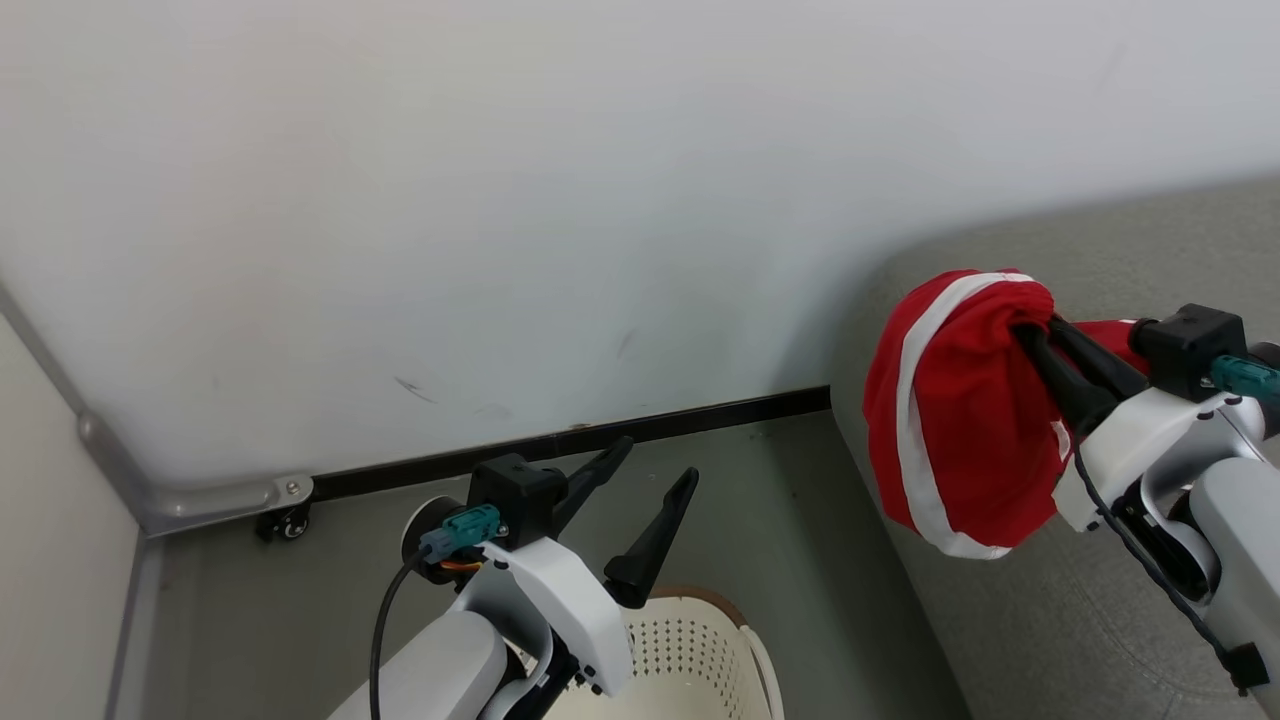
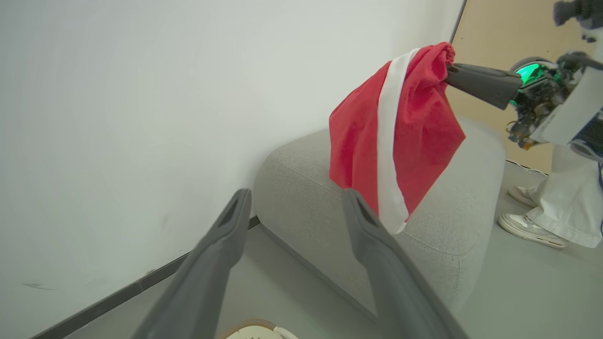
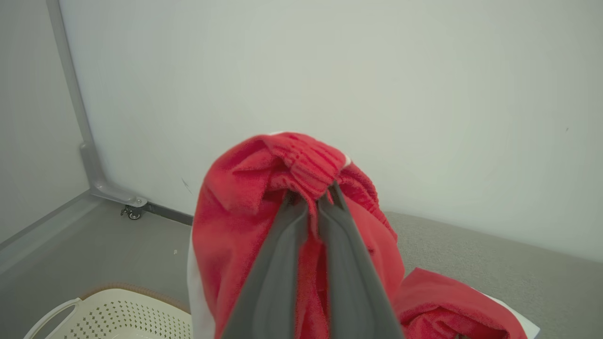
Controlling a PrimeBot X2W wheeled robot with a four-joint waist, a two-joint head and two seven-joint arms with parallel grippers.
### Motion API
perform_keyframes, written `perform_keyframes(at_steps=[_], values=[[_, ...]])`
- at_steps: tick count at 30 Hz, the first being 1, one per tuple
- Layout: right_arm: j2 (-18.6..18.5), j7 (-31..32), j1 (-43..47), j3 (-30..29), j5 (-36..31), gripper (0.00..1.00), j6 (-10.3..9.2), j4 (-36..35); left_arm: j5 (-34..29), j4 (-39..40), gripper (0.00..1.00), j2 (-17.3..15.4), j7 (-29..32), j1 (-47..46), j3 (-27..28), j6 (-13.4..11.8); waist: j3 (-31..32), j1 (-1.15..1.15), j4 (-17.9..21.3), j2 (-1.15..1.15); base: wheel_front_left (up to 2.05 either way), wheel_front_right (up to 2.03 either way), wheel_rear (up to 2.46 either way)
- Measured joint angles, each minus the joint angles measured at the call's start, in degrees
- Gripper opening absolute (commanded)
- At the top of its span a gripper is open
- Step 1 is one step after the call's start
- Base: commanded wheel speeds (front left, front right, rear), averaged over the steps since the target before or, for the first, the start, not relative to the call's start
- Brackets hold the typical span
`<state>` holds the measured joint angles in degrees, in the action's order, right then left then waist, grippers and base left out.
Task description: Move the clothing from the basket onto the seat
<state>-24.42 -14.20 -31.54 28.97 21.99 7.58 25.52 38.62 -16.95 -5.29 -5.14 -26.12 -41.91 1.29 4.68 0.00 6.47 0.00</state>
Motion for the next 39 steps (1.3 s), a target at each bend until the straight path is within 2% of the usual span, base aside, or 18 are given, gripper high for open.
perform_keyframes(at_steps=[12, 27, 32, 39], values=[[-2.2, 0.0, 5.8, -4.4, -0.9, 0.0, 0.0, -3.8, 0.0, 1.1, 1.0, 1.0, -0.6, 0.9, -1.3, 0.5, -0.1, 0.0, 6.1, 0.0, 0.0, 0.0, 0.0], [-0.8, 0.1, 8.3, -5.4, -0.8, 0.0, 0.0, -8.4, 0.0, 2.1, 1.0, 1.1, -1.3, 2.2, -1.3, -0.3, -1.3, 0.0, 12.5, 0.0, 0.0, 0.0, 0.0], [-0.9, 0.7, 5.7, -5.5, -0.3, 0.0, -0.01, -8.4, -0.2, 3.1, 1.0, 1.0, -1.5, 2.2, -1.2, -1.1, -2.4, 0.0, 13.5, 0.0, 0.0, 0.0, 0.0], [-2.2, 3.1, -4.0, -7.8, 0.4, 0.0, -0.01, -6.7, -1.2, 4.8, 1.0, 0.1, -1.4, 2.2, -0.7, -2.2, -4.7, 0.0, 13.7, 0.0, 0.0, 0.0, 0.0]])
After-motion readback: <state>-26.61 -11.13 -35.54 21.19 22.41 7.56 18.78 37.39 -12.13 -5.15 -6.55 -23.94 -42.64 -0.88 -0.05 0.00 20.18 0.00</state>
